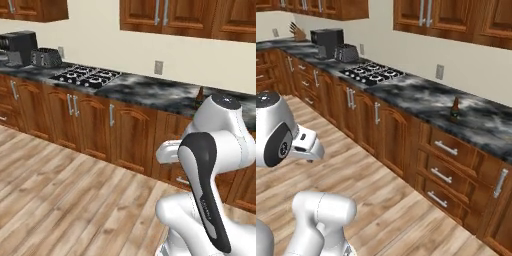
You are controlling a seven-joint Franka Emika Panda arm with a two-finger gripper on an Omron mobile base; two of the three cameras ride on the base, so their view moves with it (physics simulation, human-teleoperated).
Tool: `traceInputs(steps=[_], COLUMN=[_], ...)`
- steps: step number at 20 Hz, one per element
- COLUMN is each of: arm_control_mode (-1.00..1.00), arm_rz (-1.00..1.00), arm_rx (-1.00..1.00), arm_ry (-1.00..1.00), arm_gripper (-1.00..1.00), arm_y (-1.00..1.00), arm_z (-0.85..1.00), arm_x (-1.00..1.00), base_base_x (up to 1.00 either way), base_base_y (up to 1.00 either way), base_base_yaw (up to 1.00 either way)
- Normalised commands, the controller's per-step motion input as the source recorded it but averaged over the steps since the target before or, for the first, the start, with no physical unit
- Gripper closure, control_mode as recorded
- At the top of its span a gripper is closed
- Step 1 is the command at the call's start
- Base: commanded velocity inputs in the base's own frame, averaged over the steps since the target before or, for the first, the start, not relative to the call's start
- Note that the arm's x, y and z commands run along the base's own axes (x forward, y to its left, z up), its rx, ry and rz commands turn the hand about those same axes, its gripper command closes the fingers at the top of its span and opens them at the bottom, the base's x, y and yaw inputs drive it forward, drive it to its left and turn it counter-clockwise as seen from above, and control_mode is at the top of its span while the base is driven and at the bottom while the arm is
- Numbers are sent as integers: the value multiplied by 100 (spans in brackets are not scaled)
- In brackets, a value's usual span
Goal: Place the drinks on the dining counter in a tight cluster.
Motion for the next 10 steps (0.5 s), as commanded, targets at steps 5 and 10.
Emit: traceInputs(steps=[5,10], arm_control_mode=[100,100], arm_rz=[0,0], arm_rx=[0,0], arm_ry=[0,0], arm_gripper=[-100,-100], arm_y=[0,0], arm_z=[0,0], arm_x=[0,0], base_base_x=[75,90], base_base_y=[-35,-9], base_base_yaw=[-36,-39])
